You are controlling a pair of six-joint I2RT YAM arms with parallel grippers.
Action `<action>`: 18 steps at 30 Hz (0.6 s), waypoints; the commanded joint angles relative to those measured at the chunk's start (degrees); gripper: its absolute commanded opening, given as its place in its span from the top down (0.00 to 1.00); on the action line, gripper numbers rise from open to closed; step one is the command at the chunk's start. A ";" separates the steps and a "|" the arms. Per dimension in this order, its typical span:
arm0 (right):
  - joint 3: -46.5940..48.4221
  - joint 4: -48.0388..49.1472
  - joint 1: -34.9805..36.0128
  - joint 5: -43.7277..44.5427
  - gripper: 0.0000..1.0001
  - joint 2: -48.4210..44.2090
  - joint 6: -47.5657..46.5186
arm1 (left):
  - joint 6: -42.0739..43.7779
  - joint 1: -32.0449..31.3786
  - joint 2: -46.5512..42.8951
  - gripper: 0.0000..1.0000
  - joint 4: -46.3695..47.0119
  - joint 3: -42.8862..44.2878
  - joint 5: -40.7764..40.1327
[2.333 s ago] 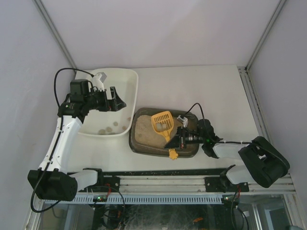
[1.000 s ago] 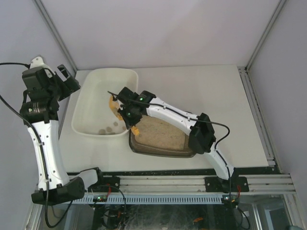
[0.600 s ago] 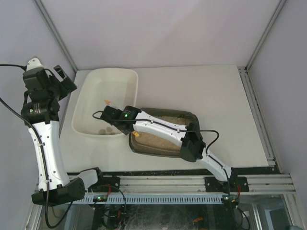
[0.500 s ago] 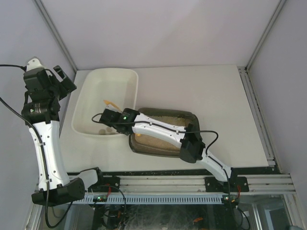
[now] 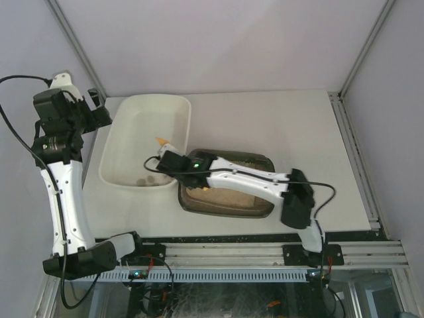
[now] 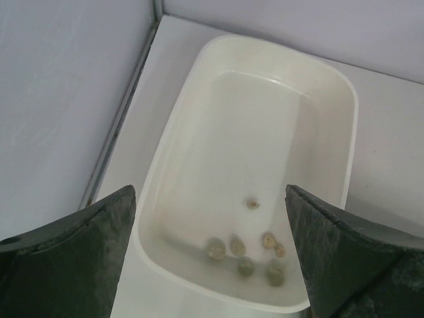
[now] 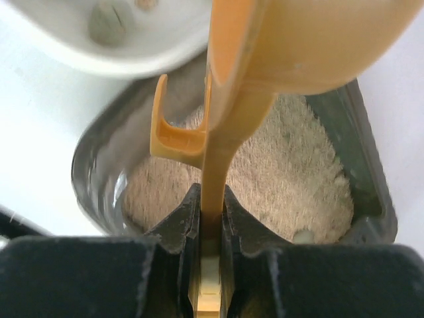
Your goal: Clean the litter box
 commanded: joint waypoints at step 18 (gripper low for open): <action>-60.24 17.32 -17.38 -15.87 1.00 -75.95 28.38 | 54.06 -40.33 32.51 0.01 -10.77 15.79 9.31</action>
